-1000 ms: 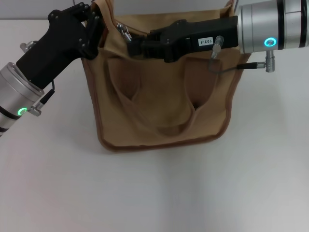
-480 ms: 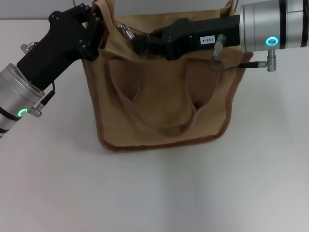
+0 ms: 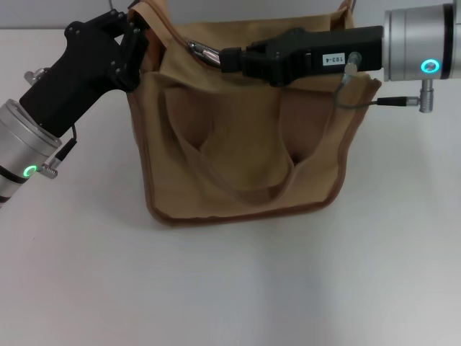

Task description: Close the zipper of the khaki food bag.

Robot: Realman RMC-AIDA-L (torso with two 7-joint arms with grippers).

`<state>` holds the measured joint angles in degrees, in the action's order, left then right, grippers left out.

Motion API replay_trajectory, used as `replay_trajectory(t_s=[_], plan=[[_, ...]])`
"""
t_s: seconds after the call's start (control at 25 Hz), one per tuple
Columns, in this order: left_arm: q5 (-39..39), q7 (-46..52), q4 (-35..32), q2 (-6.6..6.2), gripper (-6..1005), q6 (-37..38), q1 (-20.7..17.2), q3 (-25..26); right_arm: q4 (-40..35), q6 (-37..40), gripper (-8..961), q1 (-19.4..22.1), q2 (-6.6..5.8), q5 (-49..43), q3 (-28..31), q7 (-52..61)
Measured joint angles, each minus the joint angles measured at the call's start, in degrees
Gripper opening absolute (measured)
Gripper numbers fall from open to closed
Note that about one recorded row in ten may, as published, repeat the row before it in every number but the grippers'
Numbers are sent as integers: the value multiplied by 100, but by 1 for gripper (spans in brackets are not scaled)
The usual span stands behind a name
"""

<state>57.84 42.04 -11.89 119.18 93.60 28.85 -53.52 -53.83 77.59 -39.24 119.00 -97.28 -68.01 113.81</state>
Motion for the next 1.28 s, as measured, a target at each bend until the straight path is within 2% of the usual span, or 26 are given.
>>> replay_trajectory(t_s=[0.48, 1.0, 1.28], plan=[[-1, -50, 71, 0, 52, -183, -72, 140, -30, 328, -3, 234, -1, -12, 324, 15], [-18, -150, 288, 1, 53, -369, -303, 596, -51, 396, -5, 600, -43, -30, 567, 19], [-17, -143, 259, -30, 54, -357, -445, 870, -64, 822, -5, 823, -37, -32, 1056, 19]])
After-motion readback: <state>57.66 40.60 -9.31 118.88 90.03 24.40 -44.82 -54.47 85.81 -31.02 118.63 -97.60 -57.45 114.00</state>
